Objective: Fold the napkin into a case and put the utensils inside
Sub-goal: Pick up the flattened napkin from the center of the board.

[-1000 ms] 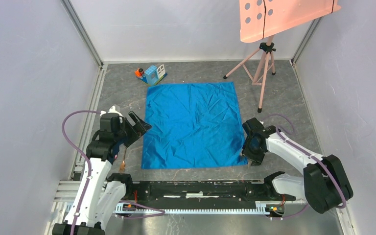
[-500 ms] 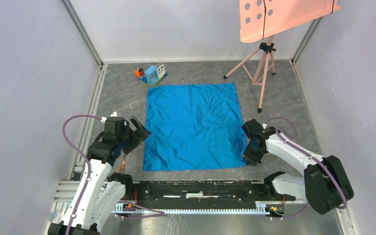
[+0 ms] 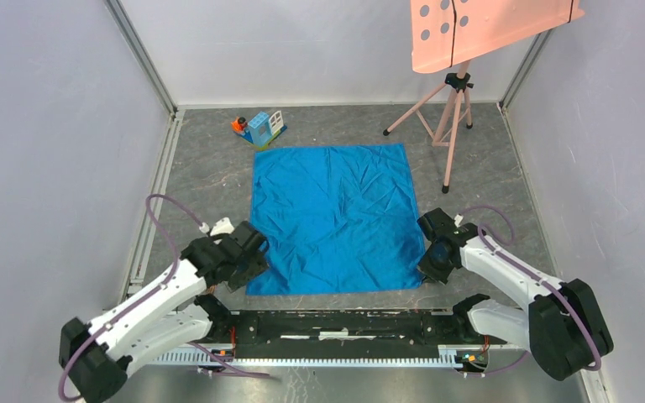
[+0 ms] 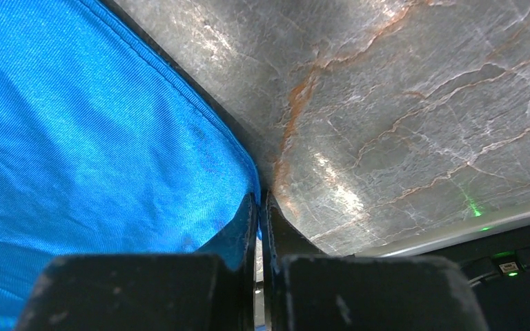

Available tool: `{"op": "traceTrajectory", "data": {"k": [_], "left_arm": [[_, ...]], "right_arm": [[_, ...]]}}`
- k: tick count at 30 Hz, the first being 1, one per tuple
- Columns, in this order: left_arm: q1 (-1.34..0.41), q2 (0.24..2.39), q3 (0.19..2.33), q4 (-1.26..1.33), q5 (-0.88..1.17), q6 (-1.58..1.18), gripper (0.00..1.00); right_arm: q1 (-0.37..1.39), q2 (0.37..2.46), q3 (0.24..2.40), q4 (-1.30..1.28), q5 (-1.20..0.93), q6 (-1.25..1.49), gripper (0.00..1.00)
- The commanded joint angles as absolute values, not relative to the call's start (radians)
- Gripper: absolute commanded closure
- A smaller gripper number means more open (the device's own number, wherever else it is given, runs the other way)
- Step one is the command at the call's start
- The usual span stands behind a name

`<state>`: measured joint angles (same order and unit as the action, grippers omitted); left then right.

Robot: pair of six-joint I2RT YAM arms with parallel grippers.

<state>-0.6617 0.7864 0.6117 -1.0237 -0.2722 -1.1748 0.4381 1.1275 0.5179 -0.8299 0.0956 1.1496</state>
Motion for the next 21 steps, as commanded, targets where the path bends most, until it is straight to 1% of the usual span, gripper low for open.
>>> {"op": "traceTrajectory", "data": {"k": [1, 4, 9, 11, 13, 18, 21], "left_arm": [[-0.754, 0.929, 0.636, -1.195, -0.411, -1.517, 0.33], [-0.764, 1.018, 0.624, -1.198, -0.381, -1.604, 0.34], [-0.765, 1.015, 0.603, -1.137, -0.409, -1.647, 0.38], [-0.765, 1.009, 0.591, -1.117, -0.402, -1.653, 0.44], [-0.765, 1.014, 0.577, -1.113, -0.382, -1.667, 0.46], [-0.765, 1.031, 0.533, -1.094, -0.385, -1.689, 0.45], [-0.765, 1.063, 0.529, -1.087, -0.389, -1.692, 0.42]], "right_arm": [[0.445, 1.141, 0.446, -0.695, 0.152, 1.181, 1.0], [0.445, 1.143, 0.42, -0.659, 0.12, 1.168, 1.0], [0.443, 1.152, 0.398, -0.627, 0.089, 1.132, 1.0], [0.444, 1.148, 0.395, -0.621, 0.089, 1.128, 1.0], [0.445, 1.144, 0.393, -0.617, 0.087, 1.129, 1.0], [0.444, 1.137, 0.394, -0.616, 0.074, 1.133, 1.0], [0.443, 1.128, 0.39, -0.617, 0.08, 1.137, 1.0]]}}
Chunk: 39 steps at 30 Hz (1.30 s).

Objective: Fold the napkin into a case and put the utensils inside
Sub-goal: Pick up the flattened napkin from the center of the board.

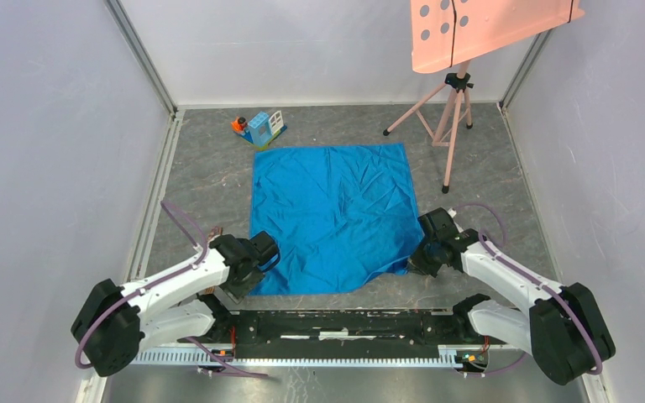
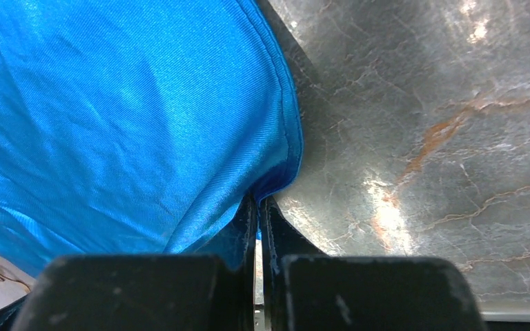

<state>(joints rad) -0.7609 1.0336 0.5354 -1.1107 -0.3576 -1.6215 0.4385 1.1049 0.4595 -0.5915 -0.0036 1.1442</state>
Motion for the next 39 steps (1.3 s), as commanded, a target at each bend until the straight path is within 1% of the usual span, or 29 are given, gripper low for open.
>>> {"op": "traceTrajectory", "data": {"k": [1, 11, 13, 21, 25, 27, 29, 30, 31, 34, 36, 37, 39], "left_arm": [[-0.765, 1.075, 0.526, -1.077, -0.386, -1.692, 0.41], [-0.765, 1.084, 0.527, -1.055, -0.414, -1.727, 0.4], [-0.765, 1.066, 0.521, -1.048, -0.414, -1.738, 0.42], [-0.766, 1.097, 0.532, -1.051, -0.394, -1.773, 0.45], [-0.766, 1.083, 0.526, -1.059, -0.4, -1.807, 0.52], [-0.765, 1.048, 0.51, -1.048, -0.412, -1.818, 0.5], [-0.766, 1.037, 0.507, -1.027, -0.414, -1.81, 0.43], [-0.766, 1.049, 0.512, -1.035, -0.416, -1.816, 0.44], [-0.765, 1.064, 0.519, -1.044, -0.417, -1.823, 0.47], [-0.765, 1.089, 0.532, -1.045, -0.429, -1.828, 0.49], [-0.765, 1.09, 0.533, -1.046, -0.425, -1.838, 0.56], [-0.766, 1.093, 0.534, -1.046, -0.423, -1.84, 0.58], [-0.765, 1.104, 0.54, -1.051, -0.423, -1.847, 0.67]], "right_arm": [[0.443, 1.124, 0.388, -0.62, 0.08, 1.137, 1.0], [0.444, 1.104, 0.393, -0.631, 0.076, 1.144, 1.0], [0.444, 1.095, 0.397, -0.635, 0.07, 1.148, 1.0], [0.444, 1.057, 0.405, -0.657, 0.069, 1.163, 1.0], [0.443, 1.053, 0.414, -0.658, 0.062, 1.168, 1.0], [0.443, 1.05, 0.418, -0.658, 0.061, 1.169, 1.0], [0.443, 1.049, 0.417, -0.659, 0.058, 1.171, 1.0], [0.442, 1.048, 0.418, -0.659, 0.054, 1.172, 1.0], [0.443, 1.048, 0.419, -0.658, 0.052, 1.173, 1.0], [0.442, 1.046, 0.419, -0.659, 0.052, 1.175, 1.0], [0.443, 1.042, 0.42, -0.657, 0.048, 1.18, 1.0], [0.443, 1.041, 0.421, -0.657, 0.044, 1.183, 1.0], [0.443, 1.038, 0.428, -0.658, 0.04, 1.184, 1.0]]}}
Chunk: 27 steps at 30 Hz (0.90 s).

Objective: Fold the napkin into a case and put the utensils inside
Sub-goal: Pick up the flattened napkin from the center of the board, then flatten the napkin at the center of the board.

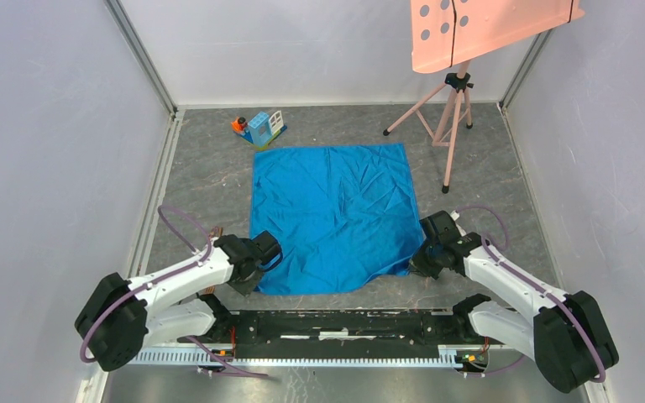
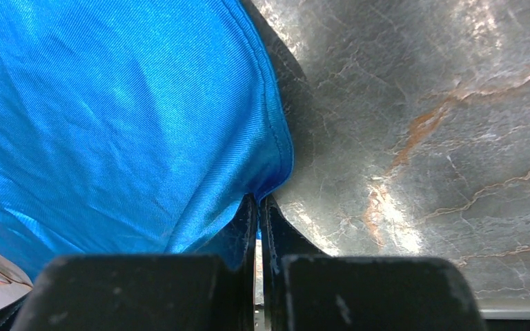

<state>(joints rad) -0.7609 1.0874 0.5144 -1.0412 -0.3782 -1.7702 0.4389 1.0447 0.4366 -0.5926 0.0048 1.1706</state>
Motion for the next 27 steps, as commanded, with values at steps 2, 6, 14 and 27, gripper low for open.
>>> {"op": "traceTrajectory", "data": {"k": [2, 6, 14, 27], "left_arm": [[-0.767, 1.126, 0.549, -1.055, -0.426, -1.85, 0.79], [-0.766, 1.158, 0.572, -1.03, -0.46, -1.791, 0.97], [-0.765, 0.919, 0.701, -1.035, -0.522, -1.548, 0.98], [-0.765, 0.437, 1.141, -0.553, -0.194, -0.751, 0.98]], "right_arm": [[0.443, 1.036, 0.432, -0.658, 0.042, 1.187, 1.0], [0.443, 1.028, 0.434, -0.658, 0.046, 1.188, 1.0], [0.443, 0.923, 0.449, -0.519, 0.08, 0.904, 1.0], [0.443, 0.343, 0.886, -0.215, -0.336, 0.38, 1.0]]}}
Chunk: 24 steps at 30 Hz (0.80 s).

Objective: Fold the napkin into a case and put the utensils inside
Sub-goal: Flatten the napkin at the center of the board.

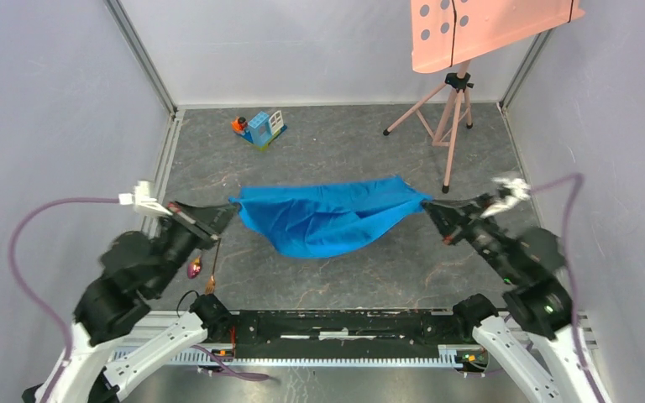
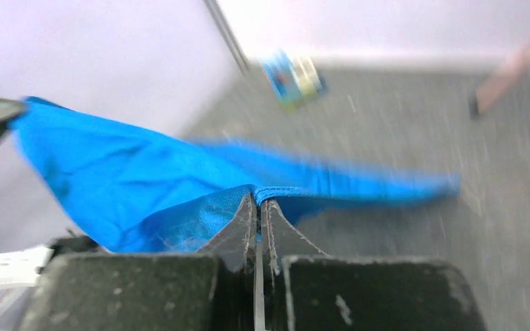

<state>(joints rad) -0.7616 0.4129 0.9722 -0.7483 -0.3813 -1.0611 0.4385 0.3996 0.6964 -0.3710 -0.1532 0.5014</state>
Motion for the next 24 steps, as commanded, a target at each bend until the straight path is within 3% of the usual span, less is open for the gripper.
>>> {"op": "traceTrajectory", "data": {"k": [1, 4, 8, 16, 20, 21, 24], "left_arm": [[-0.765, 0.456, 1.205, -0.544, -0.133, -0.717, 0.98], [-0.766, 0.505, 1.356, -0.527, -0.017, -0.668, 0.98], [-0.765, 0.541, 1.451, -0.511, -0.039, -0.636, 0.98], [-0.765, 0.809, 1.554, -0.843, -0.662, -0.723, 0.98], [-0.729, 0.982, 1.564, -0.781, -0.784, -0.609, 0.98], [-0.682, 1.025, 1.546, -0.752, -0.754, -0.595, 0.98], [-0.387, 1.132, 1.452, -0.664, -0.385, -0.65, 0.98]], "right_arm": [[0.443, 0.339, 0.935, -0.191, -0.346, 0.409, 1.0], [0.443, 0.352, 1.043, -0.134, -0.391, 0.458, 1.0], [0.441, 0.376, 1.106, -0.109, -0.364, 0.452, 1.0], [0.442, 0.5, 1.025, -0.364, 0.441, 0.562, 1.0], [0.442, 0.669, 0.948, -0.248, 0.573, 0.542, 1.0], [0.441, 0.705, 0.92, -0.197, 0.596, 0.521, 1.0], [0.44, 0.827, 0.843, -0.05, 0.651, 0.478, 1.0]]}}
